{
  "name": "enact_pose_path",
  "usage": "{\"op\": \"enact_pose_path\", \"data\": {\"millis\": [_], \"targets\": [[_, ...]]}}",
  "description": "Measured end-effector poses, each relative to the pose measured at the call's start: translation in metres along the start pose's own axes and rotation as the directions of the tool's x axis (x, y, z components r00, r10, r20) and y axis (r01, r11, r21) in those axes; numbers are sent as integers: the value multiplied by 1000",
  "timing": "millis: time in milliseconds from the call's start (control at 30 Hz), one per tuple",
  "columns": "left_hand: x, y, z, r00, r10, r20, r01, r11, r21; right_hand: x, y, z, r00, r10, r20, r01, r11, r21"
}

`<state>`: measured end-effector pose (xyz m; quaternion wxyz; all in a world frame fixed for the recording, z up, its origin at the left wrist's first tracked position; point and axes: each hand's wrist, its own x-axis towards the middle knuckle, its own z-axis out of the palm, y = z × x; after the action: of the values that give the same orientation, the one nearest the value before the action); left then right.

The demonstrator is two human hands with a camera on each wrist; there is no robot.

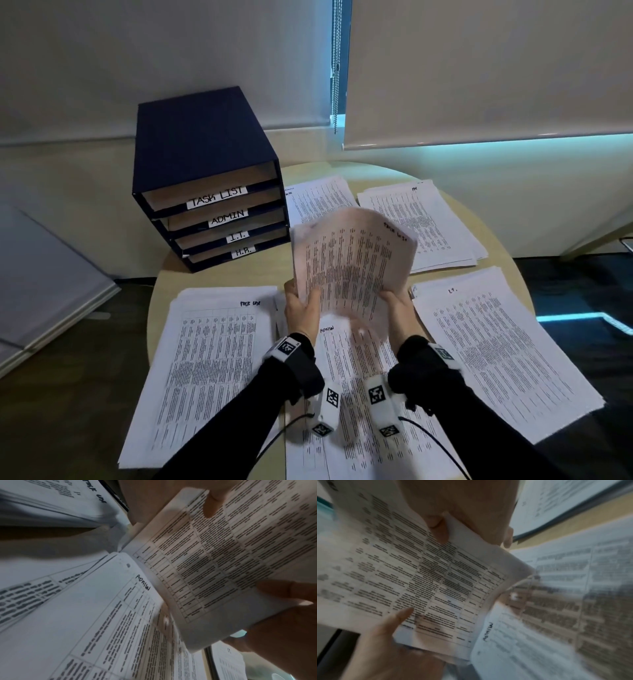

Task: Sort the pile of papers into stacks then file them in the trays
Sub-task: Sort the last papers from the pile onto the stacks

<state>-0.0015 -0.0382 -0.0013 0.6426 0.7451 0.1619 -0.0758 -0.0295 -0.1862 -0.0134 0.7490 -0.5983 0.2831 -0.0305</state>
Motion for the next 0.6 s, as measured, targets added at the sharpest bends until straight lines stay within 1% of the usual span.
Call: {"op": "enact_pose_path", "data": {"millis": [100,233,300,367,433,467,533,600], "targets": [[8,5,0,1000,5,-7,-5,1000,30,4,-1,7,1000,14,-18,-13,999,37],[25,18,-22,994,109,17,-110,991,70,9,-5,3,1000,2,-18,-1,999,32],[33,27,-43,989,146,36,-148,986,71,10,-2,-8,1000,-25,-7,25,998,-57],[42,28,-69,986,158,57,-162,984,74,9,9,-21,999,-25,39,32,979,-202],[49,21,-100,990,116,80,-123,987,99,5,24,-31,998,-18,60,39,929,-369],[51,13,-117,992,87,86,-97,988,119,2,32,-35,998,-23,56,46,887,-459],[53,-4,-150,994,23,108,-39,989,144,0,48,-46,999,-38,32,50,792,-609],[50,-27,-183,992,-51,114,26,978,209,-1,60,-57,999,-41,3,29,668,-744]]}}
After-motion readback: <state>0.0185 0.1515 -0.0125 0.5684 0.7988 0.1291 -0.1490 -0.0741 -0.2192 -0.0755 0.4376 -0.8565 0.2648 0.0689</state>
